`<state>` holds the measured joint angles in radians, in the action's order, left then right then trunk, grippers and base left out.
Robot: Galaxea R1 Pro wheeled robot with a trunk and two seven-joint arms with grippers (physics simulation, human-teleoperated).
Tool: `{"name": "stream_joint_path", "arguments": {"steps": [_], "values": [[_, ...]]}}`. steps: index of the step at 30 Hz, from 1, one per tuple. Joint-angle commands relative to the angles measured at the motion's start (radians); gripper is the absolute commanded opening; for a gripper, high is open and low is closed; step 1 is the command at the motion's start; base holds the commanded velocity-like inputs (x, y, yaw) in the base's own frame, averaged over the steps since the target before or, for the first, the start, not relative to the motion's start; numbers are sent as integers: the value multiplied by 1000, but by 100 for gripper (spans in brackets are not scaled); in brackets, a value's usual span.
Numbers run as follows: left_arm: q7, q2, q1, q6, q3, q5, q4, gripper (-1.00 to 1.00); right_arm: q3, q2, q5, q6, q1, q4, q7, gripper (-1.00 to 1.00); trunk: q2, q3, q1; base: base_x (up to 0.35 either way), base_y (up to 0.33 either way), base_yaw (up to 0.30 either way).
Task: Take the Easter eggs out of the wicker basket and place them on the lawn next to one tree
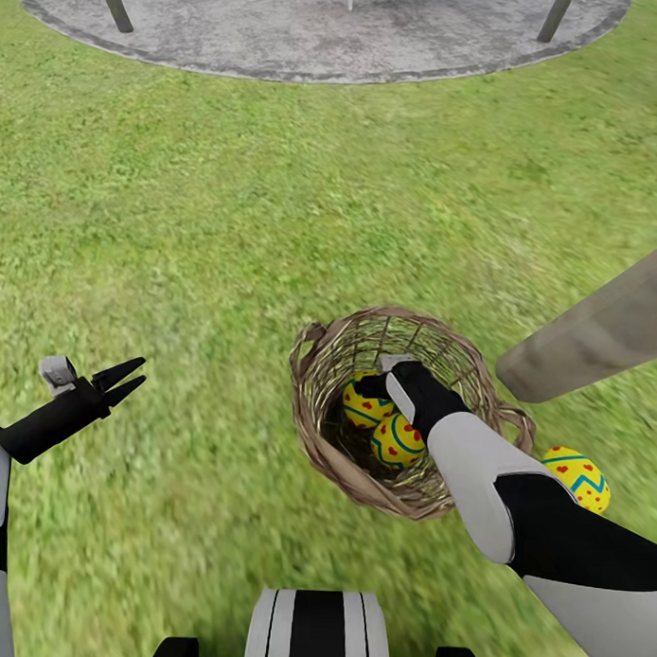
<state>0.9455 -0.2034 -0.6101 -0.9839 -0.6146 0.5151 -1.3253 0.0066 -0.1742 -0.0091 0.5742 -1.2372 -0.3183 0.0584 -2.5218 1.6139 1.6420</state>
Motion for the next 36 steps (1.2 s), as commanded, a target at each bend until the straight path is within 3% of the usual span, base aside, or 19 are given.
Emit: {"name": "stream_joint_path", "arguments": {"steps": [1, 9, 11, 12, 17, 25, 36], "values": [[3, 0, 0, -4, -1, -1, 0, 100, 5, 1, 26, 7, 1, 1, 7, 100, 0, 1, 0, 0, 0, 0], [3, -1, 0, -4, -2, -1, 0, 100, 4, 1, 28, 8, 1, -1, 6, 100, -1, 12, 2, 0, 0, 0], [3, -1, 0, -4, -2, -1, 0, 100, 4, 1, 29, 39, 1, -1, 4, 100, -1, 20, 2, 0, 0, 0], [3, -1, 0, -4, -2, -1, 0, 100, 4, 1, 30, 65, 1, -4, 3, -100, -1, 20, 2, 0, 0, 0], [3, -1, 0, -5, -2, -1, 0, 100, 3, 2, 30, 87, 1, -7, 0, -100, -2, 32, 4, 0, 0, 0], [5, -1, 0, -4, -2, -1, 0, 100, 3, 2, 29, 88, 1, -7, 0, -100, -2, 32, 4, 0, 0, 0], [4, 1, 0, -5, -1, 0, 0, 100, 1, 3, 29, 88, 1, -7, 1, -100, -1, 16, 2, 0, 0, 0]]}}
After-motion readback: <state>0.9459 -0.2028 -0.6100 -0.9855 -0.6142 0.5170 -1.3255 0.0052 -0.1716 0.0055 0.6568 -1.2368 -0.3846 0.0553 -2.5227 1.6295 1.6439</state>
